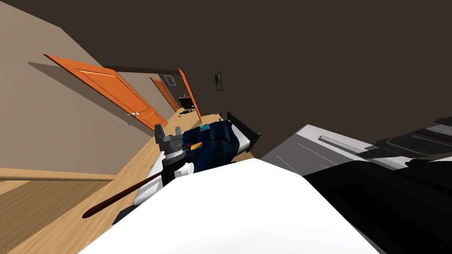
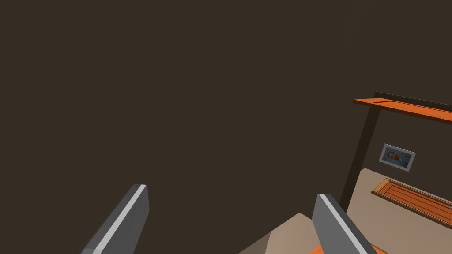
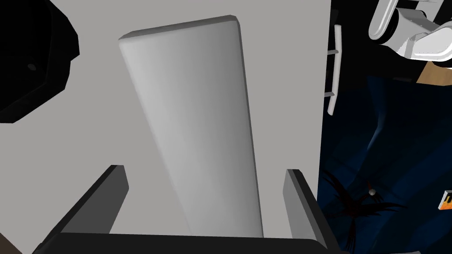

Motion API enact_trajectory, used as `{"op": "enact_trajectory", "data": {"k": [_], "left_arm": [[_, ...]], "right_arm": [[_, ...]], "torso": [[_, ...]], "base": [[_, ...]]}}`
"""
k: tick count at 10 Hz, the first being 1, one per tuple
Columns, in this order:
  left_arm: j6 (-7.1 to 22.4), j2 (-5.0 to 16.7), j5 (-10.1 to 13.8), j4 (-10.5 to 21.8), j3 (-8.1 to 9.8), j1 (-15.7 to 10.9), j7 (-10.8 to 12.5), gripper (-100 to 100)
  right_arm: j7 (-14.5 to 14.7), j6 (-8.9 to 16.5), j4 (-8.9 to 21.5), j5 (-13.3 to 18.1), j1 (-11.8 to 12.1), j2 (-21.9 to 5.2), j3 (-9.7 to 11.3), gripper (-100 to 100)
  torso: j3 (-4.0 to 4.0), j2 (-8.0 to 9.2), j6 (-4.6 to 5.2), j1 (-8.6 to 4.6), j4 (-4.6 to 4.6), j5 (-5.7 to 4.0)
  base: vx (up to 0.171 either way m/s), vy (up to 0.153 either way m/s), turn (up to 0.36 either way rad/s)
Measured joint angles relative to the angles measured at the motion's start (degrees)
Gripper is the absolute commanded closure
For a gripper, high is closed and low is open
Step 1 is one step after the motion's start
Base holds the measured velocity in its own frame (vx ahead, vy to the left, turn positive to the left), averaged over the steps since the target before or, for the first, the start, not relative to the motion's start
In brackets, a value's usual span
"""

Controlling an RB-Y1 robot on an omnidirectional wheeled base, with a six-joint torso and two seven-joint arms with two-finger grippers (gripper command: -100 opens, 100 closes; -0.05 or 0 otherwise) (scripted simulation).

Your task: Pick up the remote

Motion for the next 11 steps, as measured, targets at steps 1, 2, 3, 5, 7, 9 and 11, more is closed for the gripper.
{"op": "enact_trajectory", "data": {"k": [1, 2, 3, 5, 7, 9, 11], "left_arm": [[0.0, 0.0, 0.0, 0.0, 0.0, 0.0, 0.0, 0], [0.0, 0.0, 0.0, 0.0, 0.0, 0.0, 0.0, 0], [0.0, 0.0, 0.0, 0.0, 0.0, 0.0, 0.0, 0], [0.0, 0.0, 0.0, 0.0, 0.0, 0.0, 0.0, 0], [0.0, 0.0, 0.0, 0.0, 0.0, 0.0, 0.0, 0], [0.0, 0.0, 0.0, 0.0, 0.0, 0.0, 0.0, 0], [0.0, 0.0, 0.0, 0.0, 0.0, 0.0, 0.0, 0]], "right_arm": [[1.1, -0.3, 0.8, -0.8, 0.4, 0.4, 0.5, -100], [2.5, -0.7, 2.0, -2.0, 1.1, 1.2, 1.2, -100], [4.1, -1.3, 3.9, -3.5, 2.0, 2.4, 2.4, -100], [6.6, -2.2, 6.3, -5.5, 3.1, 3.7, 3.6, -100], [9.6, -2.5, 7.3, -8.6, 4.2, 4.3, 6.3, -100], [9.8, -2.5, 7.3, -8.7, 4.2, 4.3, 6.3, 100], [9.9, -2.5, 7.3, -8.7, 4.2, 4.3, 6.3, 100]], "torso": [[0.02, 0.06, -0.04, -0.02, -0.01, 0.01], [0.05, 0.09, -0.01, -0.05, 0.01, -0.01], [0.02, 0.04, 0.0, -0.06, 0.01, -0.01], [0.04, 0.09, -0.02, -0.01, 0.01, 0.0], [0.04, 0.1, -0.05, 0.02, 0.0, 0.02], [0.18, 0.35, -0.04, -0.09, 0.06, -0.01], [0.22, 0.41, 0.0, -0.11, 0.08, -0.02]], "base": [[0.082, 0.017, -0.053], [0.115, 0.018, -0.114], [0.085, 0.021, -0.05], [0.104, 0.043, -0.077], [0.054, 0.021, -0.033], [0.003, 0.001, 0.001], [0.0, 0.0, 0.0]]}}
